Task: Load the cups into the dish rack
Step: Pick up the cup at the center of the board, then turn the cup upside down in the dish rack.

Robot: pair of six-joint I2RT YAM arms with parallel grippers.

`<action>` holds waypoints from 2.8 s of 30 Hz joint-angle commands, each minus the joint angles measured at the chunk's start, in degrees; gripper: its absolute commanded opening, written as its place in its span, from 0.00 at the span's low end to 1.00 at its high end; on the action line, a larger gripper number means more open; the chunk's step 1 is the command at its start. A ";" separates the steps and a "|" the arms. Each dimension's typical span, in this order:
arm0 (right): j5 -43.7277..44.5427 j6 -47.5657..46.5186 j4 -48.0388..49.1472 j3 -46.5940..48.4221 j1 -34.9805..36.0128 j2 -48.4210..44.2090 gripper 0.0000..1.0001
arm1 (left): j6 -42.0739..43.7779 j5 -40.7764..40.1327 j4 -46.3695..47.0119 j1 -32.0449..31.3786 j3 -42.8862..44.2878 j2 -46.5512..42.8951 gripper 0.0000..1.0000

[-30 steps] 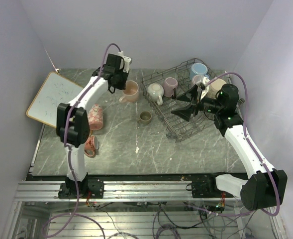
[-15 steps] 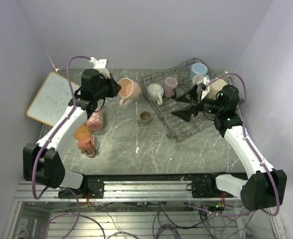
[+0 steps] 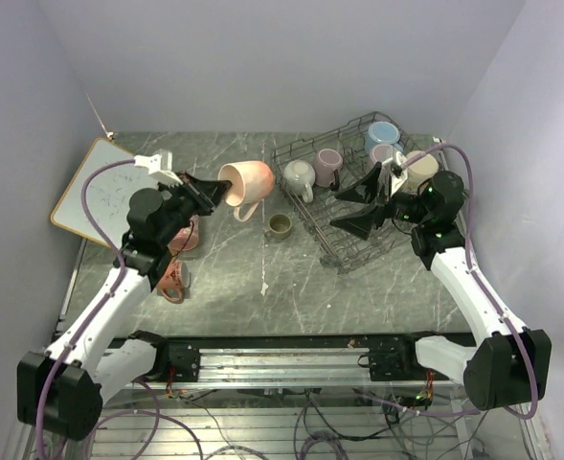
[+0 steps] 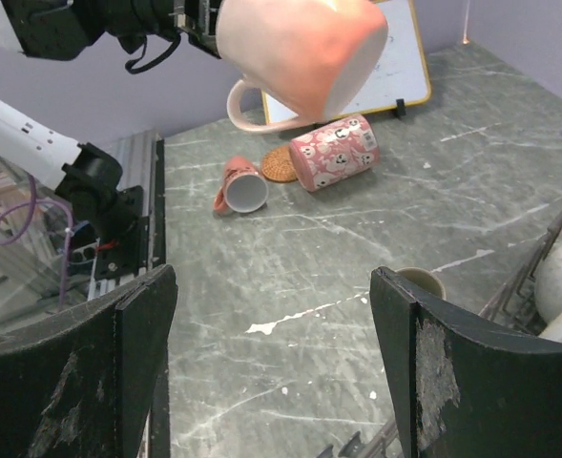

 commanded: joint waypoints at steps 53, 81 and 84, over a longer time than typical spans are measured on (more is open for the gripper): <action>4.40 47.62 44.08 -10.95 13.34 4.32 0.77 | -20.23 -26.17 72.83 -33.81 -9.83 16.91 0.07; 8.63 54.78 49.40 -13.70 14.16 4.44 0.37 | -20.61 -28.26 83.32 -36.50 -7.33 27.89 0.07; 9.03 54.68 48.79 -13.84 14.12 4.25 0.28 | -20.50 -28.37 83.33 -36.60 -7.79 27.88 0.07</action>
